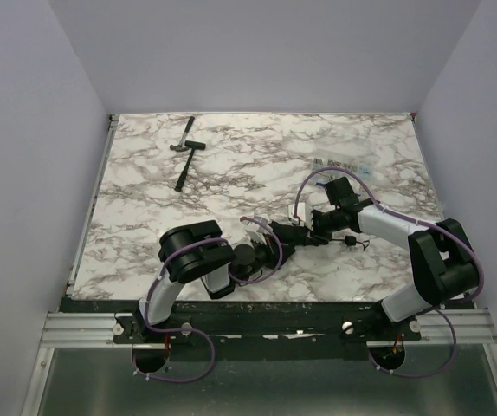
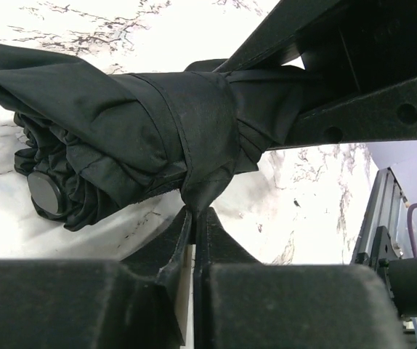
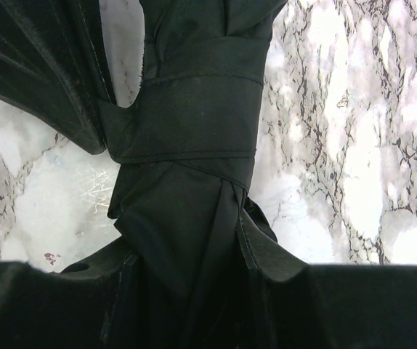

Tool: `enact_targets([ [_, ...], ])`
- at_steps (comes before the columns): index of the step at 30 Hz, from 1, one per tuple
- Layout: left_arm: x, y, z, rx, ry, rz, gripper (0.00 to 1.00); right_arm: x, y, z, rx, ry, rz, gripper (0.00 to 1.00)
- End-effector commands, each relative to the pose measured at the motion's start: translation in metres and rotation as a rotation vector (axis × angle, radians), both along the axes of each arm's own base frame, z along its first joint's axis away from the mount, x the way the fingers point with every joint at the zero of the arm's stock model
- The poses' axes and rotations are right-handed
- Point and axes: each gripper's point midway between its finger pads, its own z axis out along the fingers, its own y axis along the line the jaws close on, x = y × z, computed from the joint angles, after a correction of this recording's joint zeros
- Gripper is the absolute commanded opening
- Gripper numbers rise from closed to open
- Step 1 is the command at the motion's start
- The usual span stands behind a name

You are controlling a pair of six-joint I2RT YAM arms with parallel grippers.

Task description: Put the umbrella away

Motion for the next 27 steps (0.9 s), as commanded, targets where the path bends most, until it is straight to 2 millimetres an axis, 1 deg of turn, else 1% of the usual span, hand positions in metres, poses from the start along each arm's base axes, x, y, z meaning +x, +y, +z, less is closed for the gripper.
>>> enact_targets([
  [1, 0.004, 0.001, 0.022, -0.061, -0.038, 0.026, 0.0, -0.044, -0.036, -0.048, -0.192, 0.176, -0.016, 0.01],
  [8, 0.004, 0.007, 0.032, -0.081, -0.071, 0.035, 0.0, -0.044, -0.036, -0.049, -0.195, 0.175, -0.015, 0.01],
  [13, -0.002, 0.012, 0.034, -0.071, -0.067, 0.024, 0.0, -0.044, -0.037, -0.049, -0.197, 0.176, -0.015, 0.01],
  [22, -0.015, 0.023, 0.013, -0.003, -0.01, -0.009, 0.0, -0.043, -0.038, -0.052, -0.211, 0.184, -0.027, 0.01],
  [25, -0.017, 0.028, 0.009, 0.024, -0.006, -0.011, 0.0, -0.042, -0.039, -0.052, -0.214, 0.185, -0.03, 0.01],
  [27, -0.018, 0.032, 0.009, 0.037, -0.015, -0.006, 0.0, -0.042, -0.039, -0.053, -0.215, 0.187, -0.031, 0.01],
])
